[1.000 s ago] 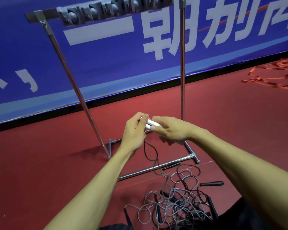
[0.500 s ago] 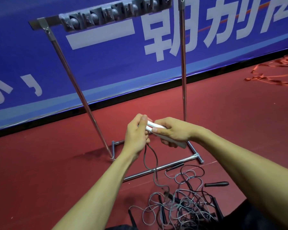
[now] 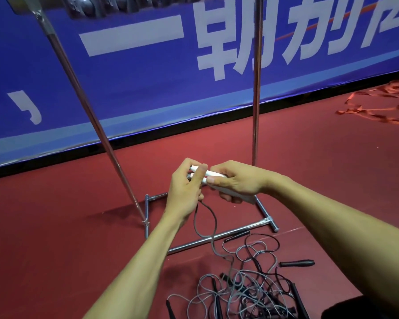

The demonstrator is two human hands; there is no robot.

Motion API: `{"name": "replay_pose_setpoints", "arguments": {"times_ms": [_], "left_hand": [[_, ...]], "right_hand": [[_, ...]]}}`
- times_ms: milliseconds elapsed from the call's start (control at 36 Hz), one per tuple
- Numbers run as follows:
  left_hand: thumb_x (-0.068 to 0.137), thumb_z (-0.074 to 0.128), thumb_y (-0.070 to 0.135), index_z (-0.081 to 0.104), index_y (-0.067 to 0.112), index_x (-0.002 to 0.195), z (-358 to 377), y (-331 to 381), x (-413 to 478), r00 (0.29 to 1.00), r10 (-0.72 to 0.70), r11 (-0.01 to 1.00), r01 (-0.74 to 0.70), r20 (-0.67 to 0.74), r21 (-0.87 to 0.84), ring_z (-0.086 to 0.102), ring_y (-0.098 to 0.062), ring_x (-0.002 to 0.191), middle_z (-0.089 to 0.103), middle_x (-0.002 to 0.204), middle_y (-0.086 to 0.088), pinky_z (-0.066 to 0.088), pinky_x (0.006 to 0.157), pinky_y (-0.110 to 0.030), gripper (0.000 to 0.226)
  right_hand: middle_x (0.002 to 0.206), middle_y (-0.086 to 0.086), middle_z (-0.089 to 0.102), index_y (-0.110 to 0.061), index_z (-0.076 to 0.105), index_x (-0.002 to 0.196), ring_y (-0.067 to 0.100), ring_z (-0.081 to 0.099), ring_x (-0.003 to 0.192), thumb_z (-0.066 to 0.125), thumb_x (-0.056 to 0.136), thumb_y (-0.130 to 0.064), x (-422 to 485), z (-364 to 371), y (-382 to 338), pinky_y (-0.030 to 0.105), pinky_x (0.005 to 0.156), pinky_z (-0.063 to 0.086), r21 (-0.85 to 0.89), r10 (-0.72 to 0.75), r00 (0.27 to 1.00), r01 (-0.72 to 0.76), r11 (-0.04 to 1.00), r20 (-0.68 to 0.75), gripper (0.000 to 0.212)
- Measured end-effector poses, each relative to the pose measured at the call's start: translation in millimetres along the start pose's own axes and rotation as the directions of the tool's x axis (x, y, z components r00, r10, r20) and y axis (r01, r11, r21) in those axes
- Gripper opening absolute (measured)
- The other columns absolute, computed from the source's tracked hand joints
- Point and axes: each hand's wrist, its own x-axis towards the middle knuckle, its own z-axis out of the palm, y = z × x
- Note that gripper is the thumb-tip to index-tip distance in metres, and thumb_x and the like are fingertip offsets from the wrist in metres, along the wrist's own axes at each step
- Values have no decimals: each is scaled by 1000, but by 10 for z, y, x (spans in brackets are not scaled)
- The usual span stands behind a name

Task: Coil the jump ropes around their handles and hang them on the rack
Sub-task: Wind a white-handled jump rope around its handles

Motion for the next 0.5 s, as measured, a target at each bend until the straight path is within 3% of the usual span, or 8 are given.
{"name": "replay_pose_setpoints", "arguments": {"times_ms": [167,278,333,389,444,472,500], "left_hand": [[101,49,17,47,17,74,-59,-245,184,995,15,1000,-12,-96,26,28,-11,41,36,49,6,30,40,-23,26],[101,48,16,43,17,75,-134,-461,256,977,30,999,-37,-213,-27,28,-8,38,36,46,10,28,39,-20,27],[103,45,15,39,17,76,-155,-563,286,954,-3,994,-31,-299,-108,23,-6,39,29,46,13,25,39,-19,28],[103,44,15,37,16,76,-154,-666,308,926,-37,985,-29,-376,-168,20,-5,40,25,48,14,22,40,-20,28],[103,43,14,37,16,77,-136,-771,322,899,-47,980,-44,-436,-196,19,-5,42,26,55,8,22,41,-22,27],[103,43,13,37,15,77,-117,-812,337,889,-46,979,-51,-455,-199,20,-5,42,26,59,2,22,41,-23,27],[103,42,13,37,15,78,-93,-845,357,884,-48,978,-52,-465,-200,19,-6,43,24,62,0,23,42,-24,26]], "right_hand": [[62,8,62,-14,51,82,22,55,45,51,100,-38,269,13,95,31,48,46,-10,48,999,-48,999,-23,30],[73,0,69,-13,64,80,17,65,66,67,88,-45,484,-13,236,34,65,52,-389,-104,950,-20,921,-295,33],[82,-1,68,-15,65,84,16,63,77,71,86,-39,536,13,425,29,73,49,-399,-215,833,-7,917,-509,25],[90,-1,64,-19,62,91,14,59,81,70,88,-32,530,116,636,18,75,43,-287,-254,594,39,957,-763,15],[85,-2,57,-23,54,88,10,52,77,63,90,-30,505,305,824,20,74,41,-102,-127,320,95,990,-939,12],[80,-4,53,-24,50,83,8,49,72,61,91,-29,507,417,888,22,72,40,23,-15,250,149,989,-968,15],[75,-5,50,-24,48,79,7,46,69,60,93,-27,528,537,940,24,70,41,172,114,257,215,961,-960,18]]}}
